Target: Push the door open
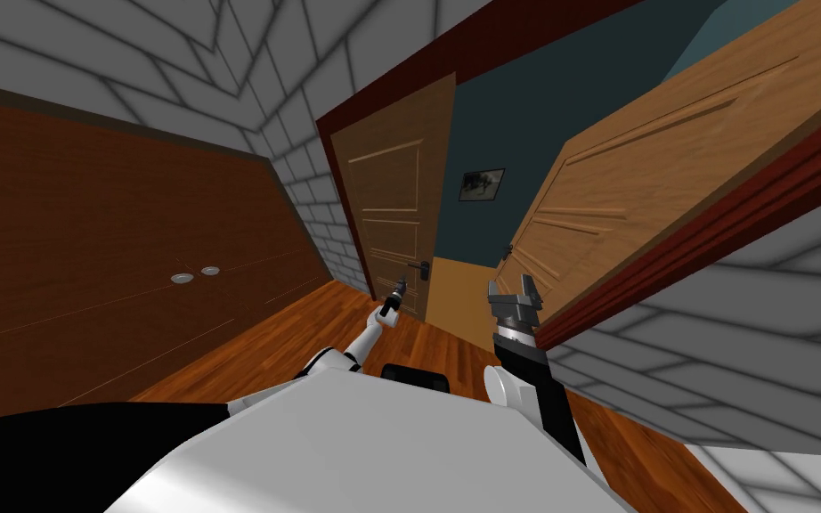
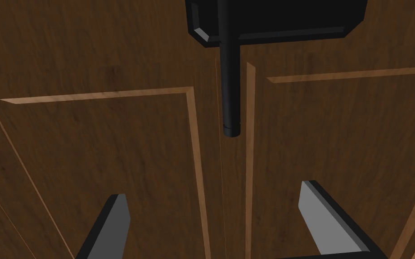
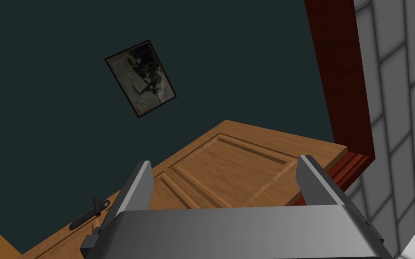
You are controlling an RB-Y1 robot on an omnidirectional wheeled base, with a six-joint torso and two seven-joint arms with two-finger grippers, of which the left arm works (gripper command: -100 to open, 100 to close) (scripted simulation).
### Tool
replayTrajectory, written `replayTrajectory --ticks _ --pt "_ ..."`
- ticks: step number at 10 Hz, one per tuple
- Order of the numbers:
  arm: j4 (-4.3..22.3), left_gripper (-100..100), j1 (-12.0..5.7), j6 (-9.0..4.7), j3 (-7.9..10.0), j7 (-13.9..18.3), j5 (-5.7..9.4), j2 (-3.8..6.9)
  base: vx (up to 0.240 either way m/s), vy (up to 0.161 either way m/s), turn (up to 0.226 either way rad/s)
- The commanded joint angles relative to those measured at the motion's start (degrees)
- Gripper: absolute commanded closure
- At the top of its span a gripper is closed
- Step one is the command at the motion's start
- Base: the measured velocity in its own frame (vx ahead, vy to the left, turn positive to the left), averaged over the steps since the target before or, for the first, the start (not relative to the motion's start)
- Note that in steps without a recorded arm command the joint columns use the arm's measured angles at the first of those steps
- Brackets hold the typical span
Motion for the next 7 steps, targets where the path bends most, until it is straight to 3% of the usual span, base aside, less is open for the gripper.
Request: replayTrajectory --ticks 1,7 --pt "1.99 -100 -1.11 -0.13 -0.11 0.19 -0.01 -0.44 0.056 0.014 -0.015" --pt "9.68 -100 -5.77 0.19 -0.83 1.14 -0.07 -2.72 0.089 0.014 -0.016"
